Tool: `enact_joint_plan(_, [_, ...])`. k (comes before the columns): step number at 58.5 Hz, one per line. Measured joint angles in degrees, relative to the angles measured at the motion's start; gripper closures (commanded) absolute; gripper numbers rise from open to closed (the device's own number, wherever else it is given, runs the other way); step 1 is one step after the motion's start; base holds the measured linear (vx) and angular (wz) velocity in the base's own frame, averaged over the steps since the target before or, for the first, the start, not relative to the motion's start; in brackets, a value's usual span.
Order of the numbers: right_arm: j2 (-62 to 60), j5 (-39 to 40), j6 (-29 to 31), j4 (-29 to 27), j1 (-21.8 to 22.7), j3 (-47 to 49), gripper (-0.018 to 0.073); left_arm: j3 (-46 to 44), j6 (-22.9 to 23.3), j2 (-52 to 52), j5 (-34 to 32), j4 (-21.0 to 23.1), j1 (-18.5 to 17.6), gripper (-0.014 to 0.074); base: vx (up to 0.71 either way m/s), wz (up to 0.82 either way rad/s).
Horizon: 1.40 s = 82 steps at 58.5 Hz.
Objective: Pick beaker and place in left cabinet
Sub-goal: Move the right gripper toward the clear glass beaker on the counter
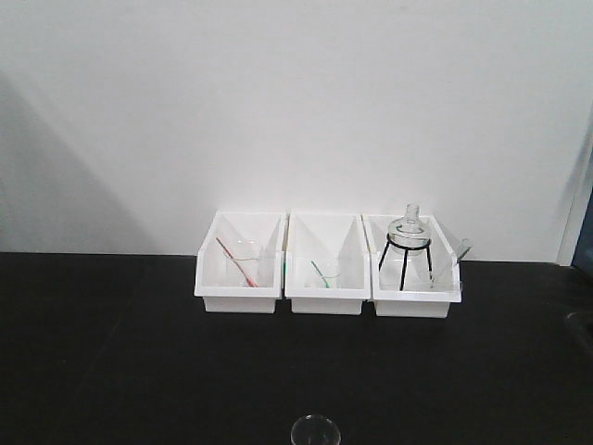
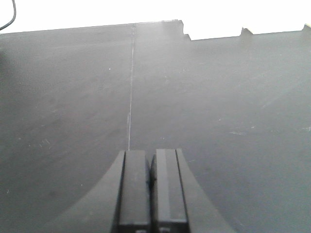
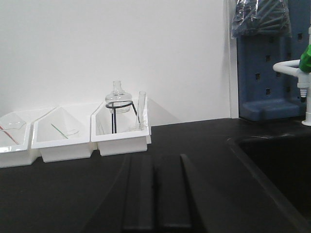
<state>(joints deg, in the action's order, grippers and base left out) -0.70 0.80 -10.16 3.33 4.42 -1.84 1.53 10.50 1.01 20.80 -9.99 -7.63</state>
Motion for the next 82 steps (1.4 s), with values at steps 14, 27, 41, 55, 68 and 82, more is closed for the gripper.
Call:
enact_joint_plan(14, [0.00,3.55,0.00,0.00,0.00,0.00,0.0564,0.00,0.00,0.00,0.00,0.00,0.00,0.0593,0.00,0.00])
enact_joint_plan(27, [0.12,14.79,0.05,0.00,0.00,2.63,0.0564,0.00,0.00,0.00,0.00,0.00,0.00,0.0593,0.00,0.00])
enact_joint_plan(41, [17.54,12.51,2.74,2.43,0.00,21.13,0.0564,0.00,0.00,0.00,0.00,0.00,0.00,0.0593,0.00,0.00])
enact_joint_plan(55, [39.12,12.56,2.94,2.76,0.00,32.52,0.0563,0.00,0.00,0.00,0.00,0.00,0.00,0.0593,0.00,0.00])
enact_joint_plan(68, [44.89,13.21,2.94,2.17,0.00,33.57,0.0536,0.00,0.00,0.00,0.00,0.00,0.00,0.0593,0.00,0.00])
enact_joint_plan(82, [45.22,14.49,3.01,2.05,0.00,33.57,0.0373,0.00,0.00,0.00,0.00,0.00,0.00,0.0593,0.00,0.00])
